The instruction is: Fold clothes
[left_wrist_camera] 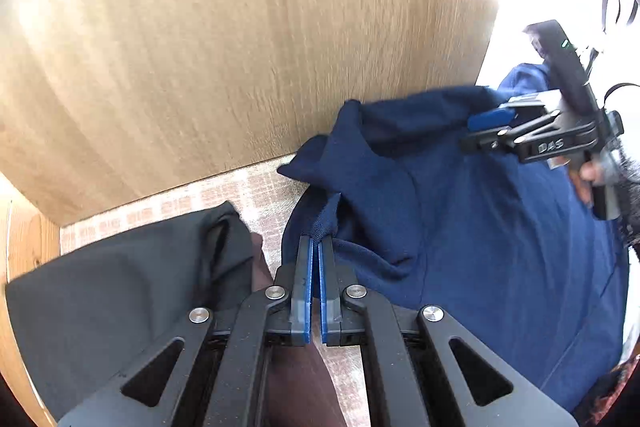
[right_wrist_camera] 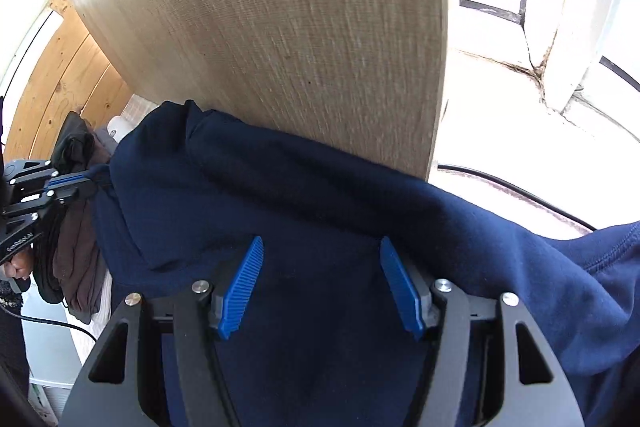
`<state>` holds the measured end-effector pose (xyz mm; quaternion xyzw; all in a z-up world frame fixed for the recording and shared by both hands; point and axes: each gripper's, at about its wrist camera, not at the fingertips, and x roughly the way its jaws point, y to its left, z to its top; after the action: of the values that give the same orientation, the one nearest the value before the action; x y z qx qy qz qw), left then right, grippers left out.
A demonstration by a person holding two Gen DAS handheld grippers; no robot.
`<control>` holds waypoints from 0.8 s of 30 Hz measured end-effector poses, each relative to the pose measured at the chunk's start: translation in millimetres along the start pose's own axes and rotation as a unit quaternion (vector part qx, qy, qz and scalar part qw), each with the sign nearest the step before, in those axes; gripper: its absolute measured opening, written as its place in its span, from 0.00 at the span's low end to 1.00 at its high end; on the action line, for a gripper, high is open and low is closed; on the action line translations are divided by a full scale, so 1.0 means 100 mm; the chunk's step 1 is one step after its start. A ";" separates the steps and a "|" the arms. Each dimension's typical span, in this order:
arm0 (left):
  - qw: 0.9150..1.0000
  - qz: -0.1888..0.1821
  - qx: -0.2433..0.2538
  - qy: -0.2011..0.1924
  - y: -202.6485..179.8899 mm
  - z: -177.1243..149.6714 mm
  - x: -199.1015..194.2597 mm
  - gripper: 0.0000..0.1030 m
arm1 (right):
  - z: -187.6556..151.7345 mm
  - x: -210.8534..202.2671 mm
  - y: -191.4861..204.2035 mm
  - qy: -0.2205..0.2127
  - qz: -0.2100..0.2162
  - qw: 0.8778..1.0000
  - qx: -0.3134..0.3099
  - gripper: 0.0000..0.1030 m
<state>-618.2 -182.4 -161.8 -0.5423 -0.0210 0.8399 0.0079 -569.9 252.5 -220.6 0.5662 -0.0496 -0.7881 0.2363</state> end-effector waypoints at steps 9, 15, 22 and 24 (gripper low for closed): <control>0.995 -0.068 -0.041 -0.059 -0.14 -0.37 -0.36 0.02 | 0.07 0.10 0.40 -0.003 -0.001 0.999 -0.037 0.59; 0.997 -0.053 -0.006 -0.057 -0.29 -0.40 -0.41 0.02 | 0.00 0.08 0.23 -0.016 0.046 0.999 0.005 0.59; 0.997 -0.068 0.043 0.010 -0.55 -0.72 -0.37 0.02 | 0.11 0.15 0.17 -0.019 0.041 0.999 0.024 0.59; 0.996 -0.074 0.042 0.021 -0.57 -0.82 -0.34 0.02 | 0.31 0.17 0.23 -0.021 0.059 0.997 0.038 0.59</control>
<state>-530.0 -124.7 -162.2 -0.5559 -0.0253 0.8256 0.0930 -595.3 218.6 -216.3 0.5543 -0.1178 -0.7820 0.2596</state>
